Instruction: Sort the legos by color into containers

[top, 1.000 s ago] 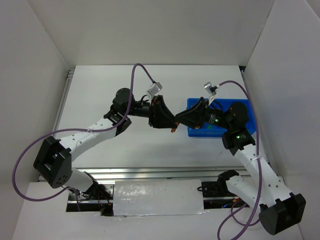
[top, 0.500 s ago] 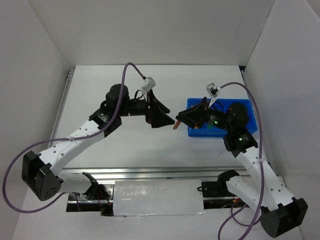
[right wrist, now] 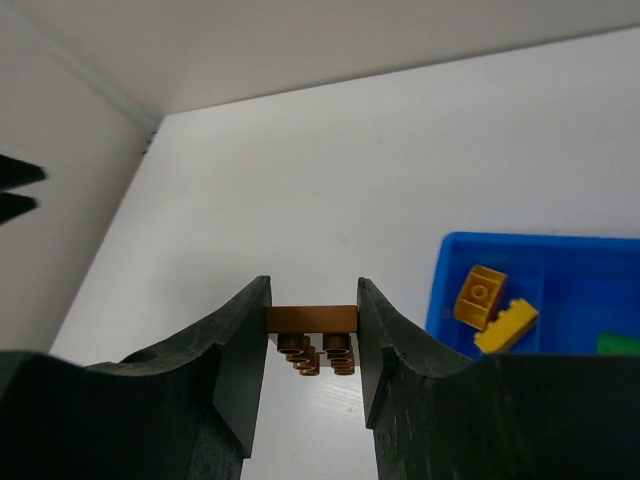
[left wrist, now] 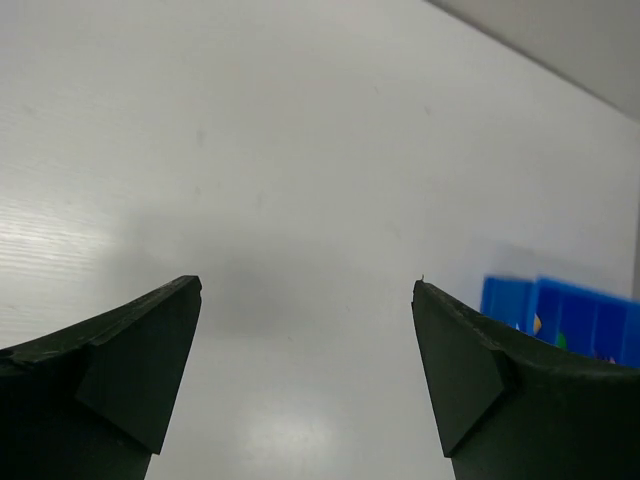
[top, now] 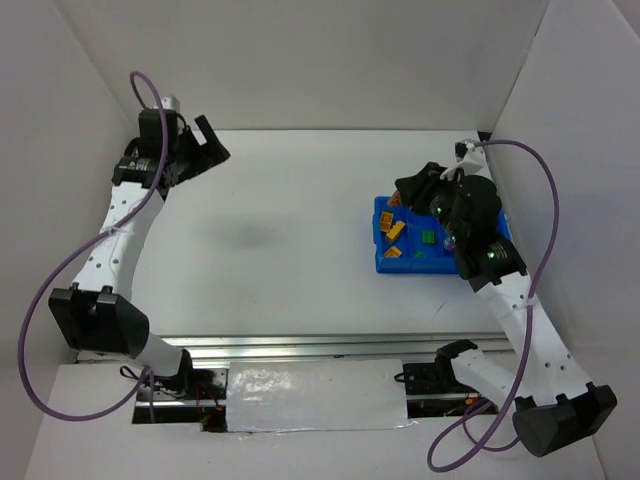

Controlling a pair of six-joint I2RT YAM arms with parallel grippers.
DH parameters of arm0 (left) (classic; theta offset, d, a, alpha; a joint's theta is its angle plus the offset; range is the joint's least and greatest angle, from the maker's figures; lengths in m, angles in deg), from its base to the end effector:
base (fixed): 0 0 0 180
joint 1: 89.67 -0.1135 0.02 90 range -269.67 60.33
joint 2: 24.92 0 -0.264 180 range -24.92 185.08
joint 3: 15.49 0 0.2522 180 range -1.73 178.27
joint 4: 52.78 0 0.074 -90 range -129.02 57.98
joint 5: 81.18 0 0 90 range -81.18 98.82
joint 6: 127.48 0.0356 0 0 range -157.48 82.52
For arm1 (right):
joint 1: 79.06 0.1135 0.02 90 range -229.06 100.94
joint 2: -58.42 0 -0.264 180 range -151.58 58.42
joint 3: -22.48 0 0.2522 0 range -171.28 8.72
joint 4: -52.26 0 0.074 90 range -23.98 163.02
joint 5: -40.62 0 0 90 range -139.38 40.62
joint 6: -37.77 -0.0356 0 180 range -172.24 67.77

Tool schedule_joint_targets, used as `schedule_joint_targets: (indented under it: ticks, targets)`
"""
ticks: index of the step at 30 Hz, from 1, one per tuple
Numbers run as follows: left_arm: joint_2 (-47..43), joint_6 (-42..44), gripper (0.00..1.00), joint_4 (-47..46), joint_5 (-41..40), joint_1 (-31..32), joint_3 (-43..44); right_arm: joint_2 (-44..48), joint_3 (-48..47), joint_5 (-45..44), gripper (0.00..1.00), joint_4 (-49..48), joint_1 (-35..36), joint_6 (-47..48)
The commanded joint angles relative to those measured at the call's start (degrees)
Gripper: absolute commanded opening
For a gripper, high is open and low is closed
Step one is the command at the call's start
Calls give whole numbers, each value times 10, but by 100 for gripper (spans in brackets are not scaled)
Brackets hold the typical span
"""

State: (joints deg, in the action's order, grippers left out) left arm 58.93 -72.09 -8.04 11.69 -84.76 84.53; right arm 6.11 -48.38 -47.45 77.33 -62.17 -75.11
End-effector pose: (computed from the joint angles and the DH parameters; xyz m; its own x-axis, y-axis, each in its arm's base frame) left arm 0.3288 -0.0300 0.3938 -0.4656 -0.5294 -0.7092 -0.1642 0.8391 -0.5185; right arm 0.1973 0.0612 0.3902 -0.2254 0.3376 -0.9139 -0.2548 0.8849 0.3898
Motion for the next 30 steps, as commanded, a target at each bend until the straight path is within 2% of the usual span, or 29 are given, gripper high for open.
schedule_joint_targets:
  ticks: [1,3,5,9,11,14,17,25,30]
  targets:
    - [38,3,100,61,-110,-11,88,-24,-51,-127,0,125,-1,-25]
    - [44,7,100,63,-110,-15,70,-16,-50,-199,0,144,-3,-50]
    - [29,0,99,48,-97,-15,11,0,-34,-255,0,122,-3,-49]
    - [-4,-38,100,76,-73,-13,-60,-13,-9,-319,0,83,-5,-32]
    - [-21,-48,99,82,-50,-13,-79,-42,-9,-331,0,105,-11,-47]
    - [-13,-50,100,117,-63,2,-61,-82,-23,-337,0,159,-19,-73]
    - [2,-47,100,110,-62,6,-56,-94,-35,-387,0,181,-28,-98]
    - [54,-5,100,140,-79,23,35,-132,-60,-397,0,201,-161,-115]
    - [67,-8,99,133,-61,28,22,-157,-47,-400,0,180,-230,-93]
